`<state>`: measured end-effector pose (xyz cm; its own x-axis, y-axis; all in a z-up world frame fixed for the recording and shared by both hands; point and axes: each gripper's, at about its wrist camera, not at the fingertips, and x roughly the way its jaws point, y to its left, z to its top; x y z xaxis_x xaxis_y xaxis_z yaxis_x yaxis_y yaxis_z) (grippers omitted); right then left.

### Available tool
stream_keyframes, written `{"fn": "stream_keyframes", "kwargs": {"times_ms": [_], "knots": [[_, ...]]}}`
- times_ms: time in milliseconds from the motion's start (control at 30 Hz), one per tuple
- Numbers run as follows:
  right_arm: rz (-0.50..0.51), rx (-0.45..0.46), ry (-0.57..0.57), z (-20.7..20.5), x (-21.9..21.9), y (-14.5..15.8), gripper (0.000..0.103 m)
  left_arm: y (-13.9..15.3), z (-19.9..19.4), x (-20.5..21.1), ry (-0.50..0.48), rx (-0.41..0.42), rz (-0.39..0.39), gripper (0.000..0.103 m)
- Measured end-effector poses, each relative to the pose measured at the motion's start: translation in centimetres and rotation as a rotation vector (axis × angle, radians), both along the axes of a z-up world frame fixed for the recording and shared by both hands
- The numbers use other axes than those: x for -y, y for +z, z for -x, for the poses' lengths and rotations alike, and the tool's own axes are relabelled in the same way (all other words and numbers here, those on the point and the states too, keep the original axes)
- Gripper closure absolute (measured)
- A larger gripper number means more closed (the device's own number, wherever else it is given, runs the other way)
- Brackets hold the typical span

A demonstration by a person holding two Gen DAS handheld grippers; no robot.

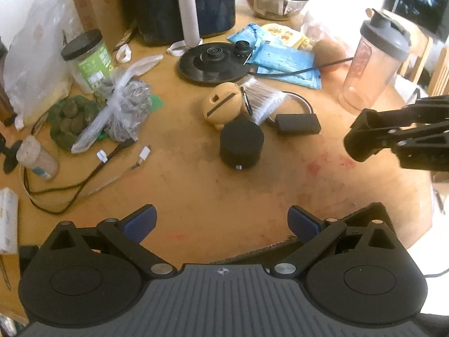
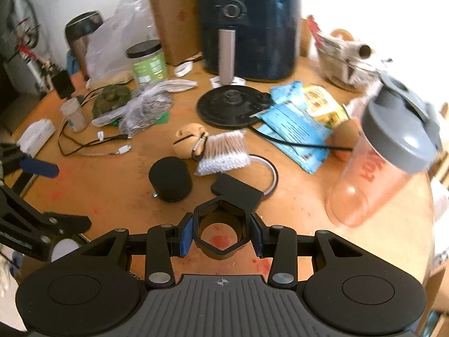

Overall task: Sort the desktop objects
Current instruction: 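Close the left tool on the black round cylinder while the right tool holds the hexagonal piece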

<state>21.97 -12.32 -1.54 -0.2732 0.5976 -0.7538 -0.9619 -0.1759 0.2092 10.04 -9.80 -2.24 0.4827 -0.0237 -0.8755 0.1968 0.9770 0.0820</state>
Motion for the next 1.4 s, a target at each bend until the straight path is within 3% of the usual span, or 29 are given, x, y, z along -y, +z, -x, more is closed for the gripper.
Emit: {"fn": "stream_keyframes", "kwargs": {"times_ms": [133, 500, 867, 967, 1300, 1400], "knots": [[0.003, -0.014, -0.055, -0.6, 0.7, 0.3, 0.059, 0.2, -0.6, -0.2, 0.01, 0.009, 0.024, 0.001], [0.043, -0.006, -0.184, -1.9, 2.6, 0.4, 0.059, 0.0, -3.2, 0.3, -0.062, 0.054, -0.018, 0.001], [0.106, -0.043, -0.345, -3.3, 4.6, 0.5, 0.059, -1.9, -6.5, 0.9, -0.133, 0.032, 0.055, 0.002], [0.1, -0.064, -0.366, -3.6, 5.3, 0.6, 0.059, -2.6, -7.7, 1.2, -0.156, 0.011, 0.077, 0.007], [0.071, -0.075, -0.396, -3.9, 6.7, 1.1, 0.059, -5.5, -10.3, 1.7, -0.194, -0.022, 0.039, 0.021], [0.067, -0.079, -0.409, -4.0, 7.2, 1.1, 0.059, -5.7, -10.7, 1.6, -0.198, -0.018, 0.064, 0.033]]}}
